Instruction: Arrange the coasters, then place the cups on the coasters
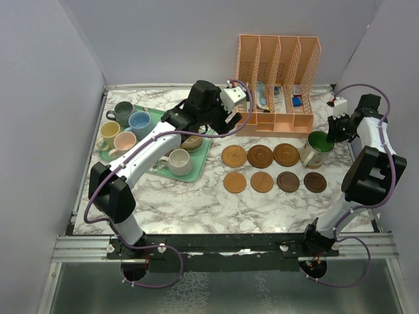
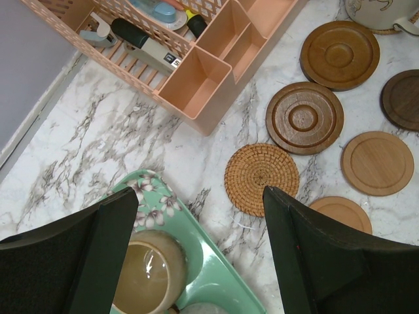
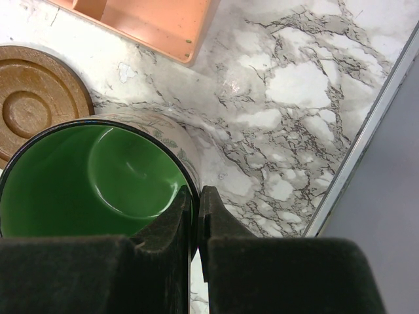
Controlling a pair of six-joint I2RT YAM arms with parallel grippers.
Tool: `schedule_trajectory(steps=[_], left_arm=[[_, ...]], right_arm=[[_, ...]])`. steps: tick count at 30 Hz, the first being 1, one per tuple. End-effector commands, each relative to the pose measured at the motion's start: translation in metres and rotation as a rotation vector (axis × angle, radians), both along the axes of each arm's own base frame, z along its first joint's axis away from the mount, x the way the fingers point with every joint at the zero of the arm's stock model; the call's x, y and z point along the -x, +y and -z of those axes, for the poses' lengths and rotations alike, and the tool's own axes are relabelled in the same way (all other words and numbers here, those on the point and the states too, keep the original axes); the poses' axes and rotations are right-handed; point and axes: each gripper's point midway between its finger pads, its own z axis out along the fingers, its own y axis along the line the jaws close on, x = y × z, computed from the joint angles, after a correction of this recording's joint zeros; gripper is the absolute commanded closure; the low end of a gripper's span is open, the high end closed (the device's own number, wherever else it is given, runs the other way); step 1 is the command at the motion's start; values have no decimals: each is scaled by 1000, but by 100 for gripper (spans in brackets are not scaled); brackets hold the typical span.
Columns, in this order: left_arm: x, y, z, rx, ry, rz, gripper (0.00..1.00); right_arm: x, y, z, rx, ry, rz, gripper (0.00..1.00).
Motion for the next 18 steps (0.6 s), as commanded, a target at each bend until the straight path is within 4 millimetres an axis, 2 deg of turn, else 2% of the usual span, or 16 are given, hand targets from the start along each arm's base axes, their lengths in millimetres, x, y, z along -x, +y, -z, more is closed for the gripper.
schedule_trajectory(steps=[1,18], left_arm=[[5,-1,1,2,7,28,19],[6,0,1,-2,4,29,19]], right_arm=[[-23,-15,-8,38,-83,19,99],[-27,-11,-12,25,-108,-2,99]])
